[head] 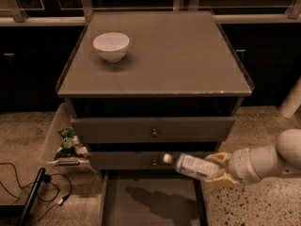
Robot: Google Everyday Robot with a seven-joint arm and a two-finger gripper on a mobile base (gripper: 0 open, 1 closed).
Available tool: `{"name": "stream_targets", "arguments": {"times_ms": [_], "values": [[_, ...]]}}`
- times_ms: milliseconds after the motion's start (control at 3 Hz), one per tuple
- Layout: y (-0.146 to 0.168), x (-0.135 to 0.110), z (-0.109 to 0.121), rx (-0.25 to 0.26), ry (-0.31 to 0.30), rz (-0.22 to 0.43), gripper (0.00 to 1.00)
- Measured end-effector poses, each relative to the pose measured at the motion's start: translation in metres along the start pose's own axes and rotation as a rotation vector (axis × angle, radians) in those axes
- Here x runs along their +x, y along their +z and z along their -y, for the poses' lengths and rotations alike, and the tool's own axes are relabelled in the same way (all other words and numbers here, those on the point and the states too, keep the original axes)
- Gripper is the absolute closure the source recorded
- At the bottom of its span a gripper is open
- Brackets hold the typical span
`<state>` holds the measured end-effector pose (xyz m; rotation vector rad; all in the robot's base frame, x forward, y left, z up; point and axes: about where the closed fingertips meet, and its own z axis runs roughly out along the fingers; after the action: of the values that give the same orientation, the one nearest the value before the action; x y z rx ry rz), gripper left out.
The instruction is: Place blue plastic bottle into bottom drawer
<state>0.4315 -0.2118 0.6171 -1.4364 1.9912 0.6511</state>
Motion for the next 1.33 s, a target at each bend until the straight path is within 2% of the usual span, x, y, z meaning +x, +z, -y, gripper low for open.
{"name": "stream_targets", "arguments": {"times_ms": [333,667,1000,1333], "values": [[0.068,0.051,-0.009,-0.052,0.032,-0.021,1.0],[0.068,0.051,-0.009,-0.052,0.032,-0.021,1.0],[0.092,0.07,-0.005,-0.077,0.068,-0.032,1.0],[0.143,0.111,0.013,-0.095,0.105,-0.063,1.0]]}}
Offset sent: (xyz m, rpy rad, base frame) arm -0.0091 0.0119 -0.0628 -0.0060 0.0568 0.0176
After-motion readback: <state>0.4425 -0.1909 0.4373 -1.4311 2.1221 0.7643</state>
